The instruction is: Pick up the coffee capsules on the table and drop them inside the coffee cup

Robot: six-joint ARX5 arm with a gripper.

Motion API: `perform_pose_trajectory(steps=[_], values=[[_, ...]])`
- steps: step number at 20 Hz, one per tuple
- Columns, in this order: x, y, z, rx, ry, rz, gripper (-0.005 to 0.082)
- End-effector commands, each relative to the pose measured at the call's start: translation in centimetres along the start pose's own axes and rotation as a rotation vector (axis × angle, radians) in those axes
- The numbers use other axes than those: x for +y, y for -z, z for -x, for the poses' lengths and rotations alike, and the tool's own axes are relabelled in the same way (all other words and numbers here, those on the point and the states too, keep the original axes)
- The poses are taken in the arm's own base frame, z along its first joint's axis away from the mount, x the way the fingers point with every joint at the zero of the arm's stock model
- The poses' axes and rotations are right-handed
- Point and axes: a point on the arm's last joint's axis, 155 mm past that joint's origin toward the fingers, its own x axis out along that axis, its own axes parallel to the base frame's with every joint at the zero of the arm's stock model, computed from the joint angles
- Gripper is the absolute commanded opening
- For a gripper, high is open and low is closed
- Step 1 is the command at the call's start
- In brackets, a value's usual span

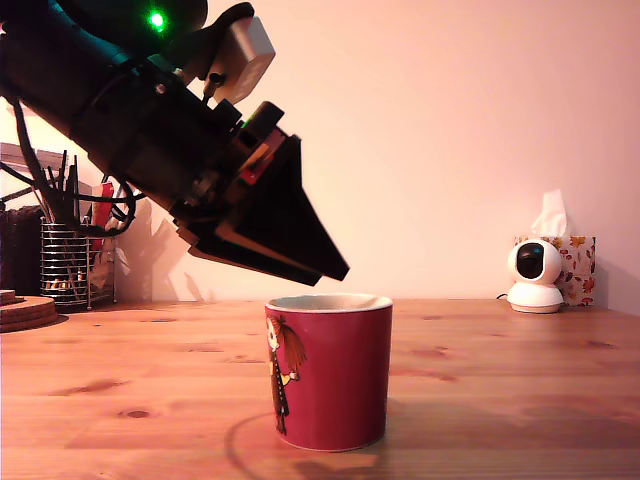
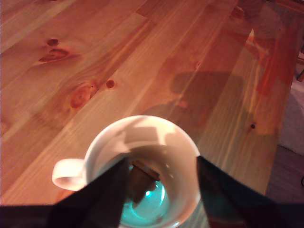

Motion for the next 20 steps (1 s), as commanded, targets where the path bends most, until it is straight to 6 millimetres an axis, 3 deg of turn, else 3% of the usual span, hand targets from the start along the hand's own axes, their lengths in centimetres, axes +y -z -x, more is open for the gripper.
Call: perform_pose_trajectory(steps=[1, 2, 12, 20], values=[[-0.3, -1.7, 0.7, -0.043, -0.001, -0.024, 0.0079], [-0.3, -2.1, 1.0, -0.058, -0.004, -0.029, -0.0022], [1.8, -4.3, 3.7, -0.13, -0.137, -0.04, -0.0019], [6.0, -4.5, 6.0, -0.169, -0.172, 0.015, -0.0019]])
